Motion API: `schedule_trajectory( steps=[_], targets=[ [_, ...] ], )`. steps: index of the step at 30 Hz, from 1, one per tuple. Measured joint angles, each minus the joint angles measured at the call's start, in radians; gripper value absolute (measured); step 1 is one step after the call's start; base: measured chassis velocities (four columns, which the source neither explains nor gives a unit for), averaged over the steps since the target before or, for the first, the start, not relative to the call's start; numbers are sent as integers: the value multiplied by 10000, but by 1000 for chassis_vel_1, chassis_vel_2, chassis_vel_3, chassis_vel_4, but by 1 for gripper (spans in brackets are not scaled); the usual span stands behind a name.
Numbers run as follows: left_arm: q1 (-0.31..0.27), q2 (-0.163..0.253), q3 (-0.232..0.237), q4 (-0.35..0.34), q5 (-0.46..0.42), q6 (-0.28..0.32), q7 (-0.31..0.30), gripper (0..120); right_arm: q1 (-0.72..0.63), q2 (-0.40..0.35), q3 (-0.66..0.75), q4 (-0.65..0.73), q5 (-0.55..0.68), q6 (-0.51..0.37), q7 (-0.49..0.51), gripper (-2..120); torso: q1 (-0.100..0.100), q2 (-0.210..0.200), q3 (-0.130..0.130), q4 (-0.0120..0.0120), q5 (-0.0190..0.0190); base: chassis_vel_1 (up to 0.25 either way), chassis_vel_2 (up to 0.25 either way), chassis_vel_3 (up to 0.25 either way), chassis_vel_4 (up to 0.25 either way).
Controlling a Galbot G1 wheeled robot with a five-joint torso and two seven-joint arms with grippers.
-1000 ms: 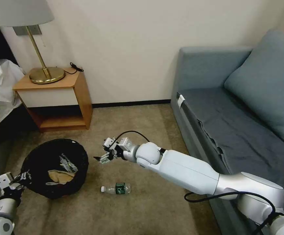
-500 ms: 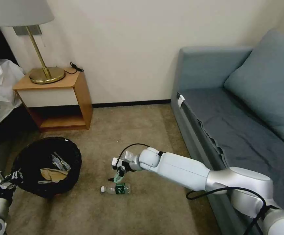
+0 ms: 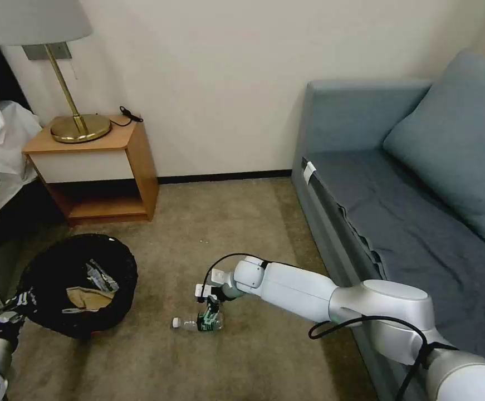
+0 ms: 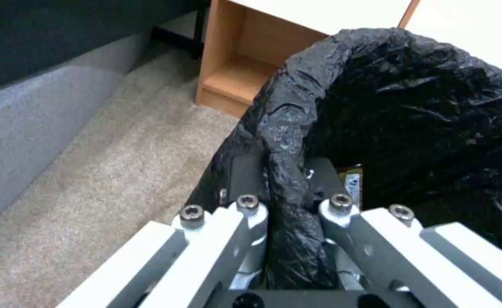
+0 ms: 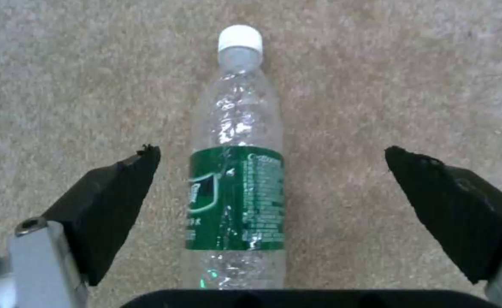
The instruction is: Pick up the trash bin, then pick up the garbage on the floor and place it into the trash bin.
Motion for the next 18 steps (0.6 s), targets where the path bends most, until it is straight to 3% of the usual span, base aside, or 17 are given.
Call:
schedule_trajectory(
  steps=[18],
  targets=[
    [50, -70, -120, 69, -83, -42, 18, 5, -565, 615, 141, -1183, -623, 303, 72, 100, 0, 0, 0, 0, 1, 0, 0, 0, 0]
  ],
)
